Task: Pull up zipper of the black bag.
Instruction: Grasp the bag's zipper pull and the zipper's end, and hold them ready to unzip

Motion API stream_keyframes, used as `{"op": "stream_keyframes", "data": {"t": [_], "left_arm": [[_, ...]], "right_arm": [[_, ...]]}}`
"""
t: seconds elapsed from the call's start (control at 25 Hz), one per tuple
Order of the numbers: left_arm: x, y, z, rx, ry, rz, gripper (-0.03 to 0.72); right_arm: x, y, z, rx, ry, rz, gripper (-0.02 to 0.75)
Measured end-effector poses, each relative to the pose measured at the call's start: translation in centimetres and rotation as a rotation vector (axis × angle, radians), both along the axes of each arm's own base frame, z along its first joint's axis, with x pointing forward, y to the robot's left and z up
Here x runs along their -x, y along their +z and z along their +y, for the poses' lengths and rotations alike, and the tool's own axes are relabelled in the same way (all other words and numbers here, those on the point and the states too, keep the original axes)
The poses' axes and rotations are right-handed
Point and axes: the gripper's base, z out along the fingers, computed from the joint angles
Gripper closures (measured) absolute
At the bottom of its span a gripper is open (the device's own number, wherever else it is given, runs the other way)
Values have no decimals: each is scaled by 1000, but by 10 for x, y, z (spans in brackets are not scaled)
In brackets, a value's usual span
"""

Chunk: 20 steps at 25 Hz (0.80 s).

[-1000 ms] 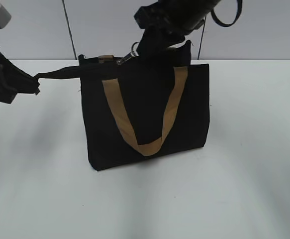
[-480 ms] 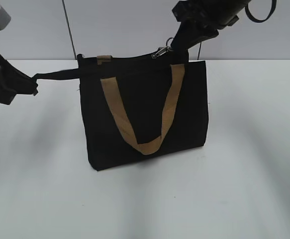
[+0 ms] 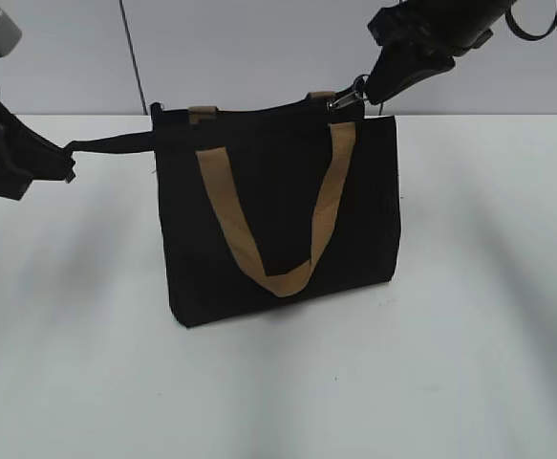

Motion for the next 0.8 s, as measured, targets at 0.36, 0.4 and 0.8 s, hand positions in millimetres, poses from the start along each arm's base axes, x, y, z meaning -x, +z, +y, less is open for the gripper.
{"op": "stream_keyframes", "data": {"t": [0.36,0.4,0.8], "left_arm": [[0,0,-1,10,4,2,670],[0,0,-1,13,6,1,670],[-3,4,-2,109,71,3,175]], "right_arm": [[-1,0,-4,8,12,-8,739],[-1,0,-4,8,15,-10,734],[13,41,-16,-9,34,-155,265]]}}
